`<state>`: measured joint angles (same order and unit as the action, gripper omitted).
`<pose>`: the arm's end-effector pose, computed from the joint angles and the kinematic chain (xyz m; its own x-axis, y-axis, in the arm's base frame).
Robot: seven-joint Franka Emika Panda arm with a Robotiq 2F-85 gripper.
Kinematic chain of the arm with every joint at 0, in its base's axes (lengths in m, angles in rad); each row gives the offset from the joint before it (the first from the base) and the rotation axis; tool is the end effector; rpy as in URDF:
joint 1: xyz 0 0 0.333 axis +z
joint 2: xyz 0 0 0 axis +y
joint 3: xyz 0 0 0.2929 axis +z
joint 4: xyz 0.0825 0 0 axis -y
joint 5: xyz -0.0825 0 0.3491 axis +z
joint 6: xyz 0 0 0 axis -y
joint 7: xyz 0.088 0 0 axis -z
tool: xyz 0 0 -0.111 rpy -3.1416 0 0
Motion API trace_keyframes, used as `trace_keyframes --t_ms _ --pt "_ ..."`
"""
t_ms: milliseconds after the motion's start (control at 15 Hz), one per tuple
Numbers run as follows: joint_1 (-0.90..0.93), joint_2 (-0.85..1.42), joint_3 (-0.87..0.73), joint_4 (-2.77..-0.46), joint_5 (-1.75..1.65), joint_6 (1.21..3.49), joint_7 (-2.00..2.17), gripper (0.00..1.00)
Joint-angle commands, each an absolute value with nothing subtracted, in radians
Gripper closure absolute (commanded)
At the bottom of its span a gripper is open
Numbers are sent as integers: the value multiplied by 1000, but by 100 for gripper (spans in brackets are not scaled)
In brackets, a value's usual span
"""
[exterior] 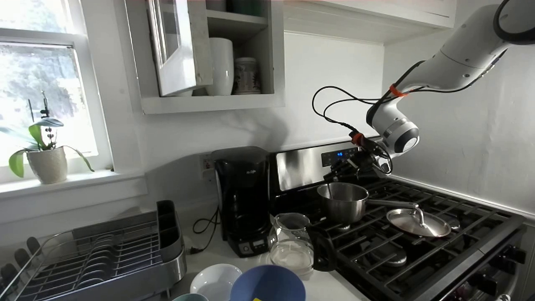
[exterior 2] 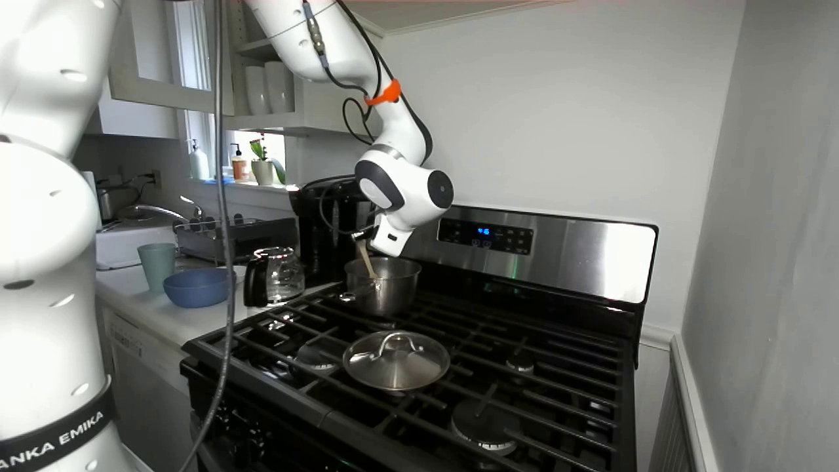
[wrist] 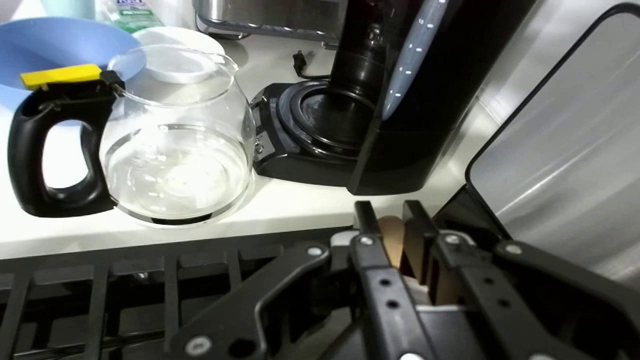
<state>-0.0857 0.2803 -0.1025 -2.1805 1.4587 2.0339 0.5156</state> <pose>0.5216 -0.0384 0.2674 0.0563 -0.4848 -0.8728 -0.9308 0.2908 -0.2216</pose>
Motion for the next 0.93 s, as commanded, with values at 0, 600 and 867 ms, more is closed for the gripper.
trace_keyframes --t_ms 0,600,867 --pt "-90 188 -127 -2232 1384 2022 583 95" --pt "-89 -79 -127 -2367 1160 2098 574 95" --pt "-85 -205 -86 -2442 1066 2164 548 95"
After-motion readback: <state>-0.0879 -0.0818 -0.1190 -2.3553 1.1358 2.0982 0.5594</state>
